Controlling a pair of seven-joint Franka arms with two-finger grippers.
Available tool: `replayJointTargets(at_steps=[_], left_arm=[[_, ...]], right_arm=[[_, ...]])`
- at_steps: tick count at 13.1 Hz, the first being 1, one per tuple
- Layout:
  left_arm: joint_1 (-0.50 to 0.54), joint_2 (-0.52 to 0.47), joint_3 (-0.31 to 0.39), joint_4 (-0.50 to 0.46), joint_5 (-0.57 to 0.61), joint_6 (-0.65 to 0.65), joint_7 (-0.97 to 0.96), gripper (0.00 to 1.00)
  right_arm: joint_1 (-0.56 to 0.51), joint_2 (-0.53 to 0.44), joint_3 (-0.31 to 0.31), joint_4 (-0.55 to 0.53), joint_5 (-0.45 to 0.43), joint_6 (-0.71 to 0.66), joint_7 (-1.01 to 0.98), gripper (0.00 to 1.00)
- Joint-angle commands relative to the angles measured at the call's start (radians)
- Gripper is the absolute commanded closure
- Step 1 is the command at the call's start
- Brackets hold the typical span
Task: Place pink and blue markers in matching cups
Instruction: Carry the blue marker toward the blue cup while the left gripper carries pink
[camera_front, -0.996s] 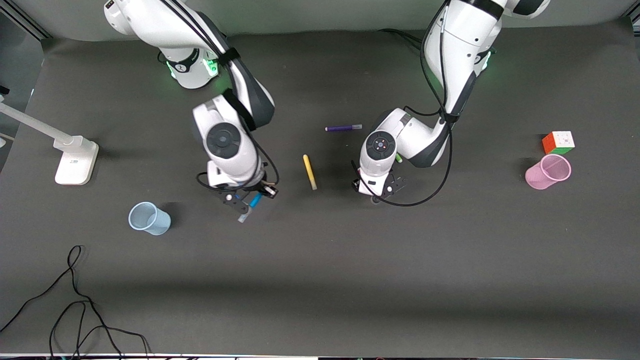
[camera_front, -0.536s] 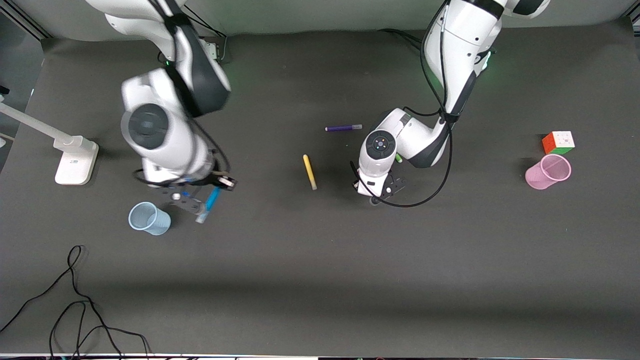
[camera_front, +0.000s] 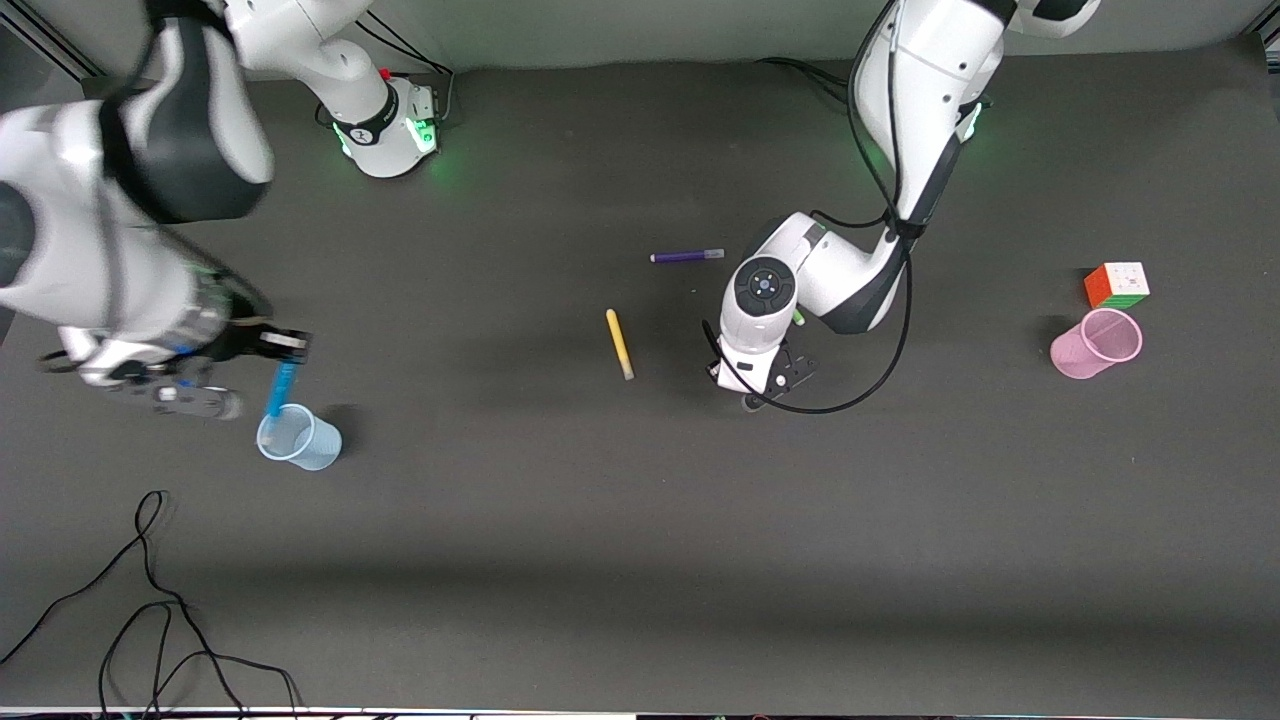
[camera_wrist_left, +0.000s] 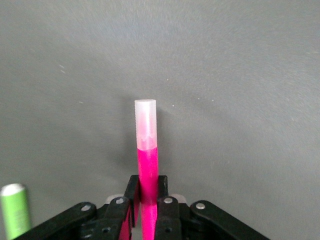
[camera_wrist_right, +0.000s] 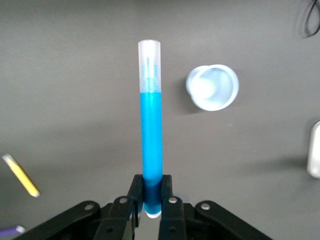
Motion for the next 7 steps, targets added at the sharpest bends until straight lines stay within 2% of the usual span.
replayJointTargets(at_steps=[1, 4, 7], left_arm=[[0.028, -0.130, 0.010, 0.013, 0.020, -0.174, 0.142, 1.00], [0.099, -0.242, 0.007, 0.055, 0.020, -0.354, 0.334, 1.00], [0.152, -0.338, 0.009, 0.069, 0.021, -0.437, 0.548, 1.00]], right_arm=[[0.013, -0.027, -0.119, -0.009, 0.001, -0.031, -0.246, 0.98], [0.013, -0.026, -0.226, -0.018, -0.002, -0.046, -0.484, 0.98], [0.013, -0.026, -0.242, -0.019, -0.003, -0.081, -0.525, 0.98]])
